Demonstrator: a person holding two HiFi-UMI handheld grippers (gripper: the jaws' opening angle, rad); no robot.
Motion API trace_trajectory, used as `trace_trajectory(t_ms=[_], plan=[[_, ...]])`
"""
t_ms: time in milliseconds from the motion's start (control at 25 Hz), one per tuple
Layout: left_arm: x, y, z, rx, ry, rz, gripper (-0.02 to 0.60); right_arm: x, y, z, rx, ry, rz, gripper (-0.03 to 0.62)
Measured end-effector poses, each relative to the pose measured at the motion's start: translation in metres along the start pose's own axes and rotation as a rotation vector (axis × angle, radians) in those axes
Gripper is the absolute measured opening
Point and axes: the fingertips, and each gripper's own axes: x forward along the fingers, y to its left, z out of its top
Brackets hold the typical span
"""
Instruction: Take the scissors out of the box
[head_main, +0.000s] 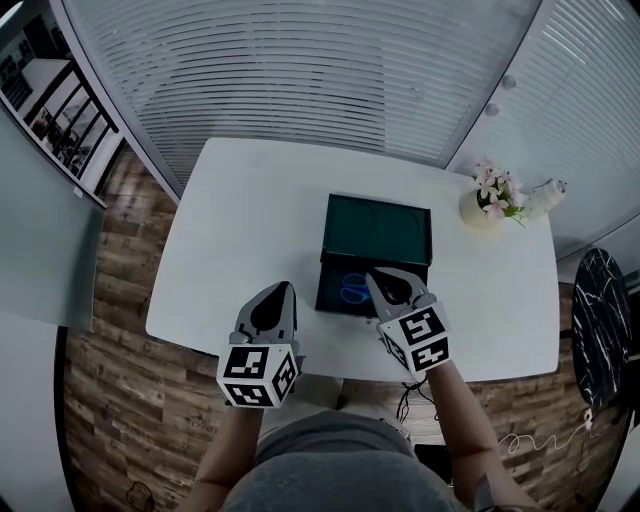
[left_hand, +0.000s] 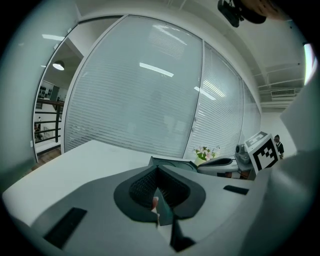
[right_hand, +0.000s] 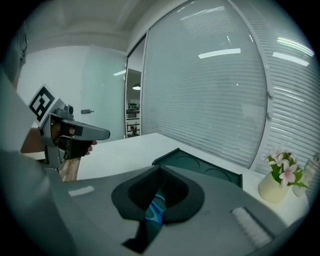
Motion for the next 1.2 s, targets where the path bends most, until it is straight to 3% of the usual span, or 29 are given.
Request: trace_trajectory(t_ms=[600, 960, 1000, 1040, 1200], plan=[[0.017, 0.025, -0.006, -0.009, 0.041, 0.012, 0.005, 0.060, 0.020, -0.084, -0.269, 0.462, 0.324, 0.009], [0.022, 0.026, -0.010, -0.013, 0.059, 0.023, 0.005, 0.073, 0.026, -0.106, -0.364, 0.556, 0.446, 0.011], [0.022, 0.025, -0.010, -0.013, 0.060, 0.023, 0.005, 0.073, 0.028, -0.108, -0.371, 0.569, 0.465, 0.080], [0.023, 0.025, -0.010, -0.013, 0.059, 0.023, 0.005, 0.074, 0.030, -0.109, -0.381, 0.579, 0.482, 0.109], [0.025, 0.023, -0.010, -0.014, 0.058, 0.026, 0.005, 0.077, 0.035, -0.113, -0.439, 0.606, 0.514, 0.109]])
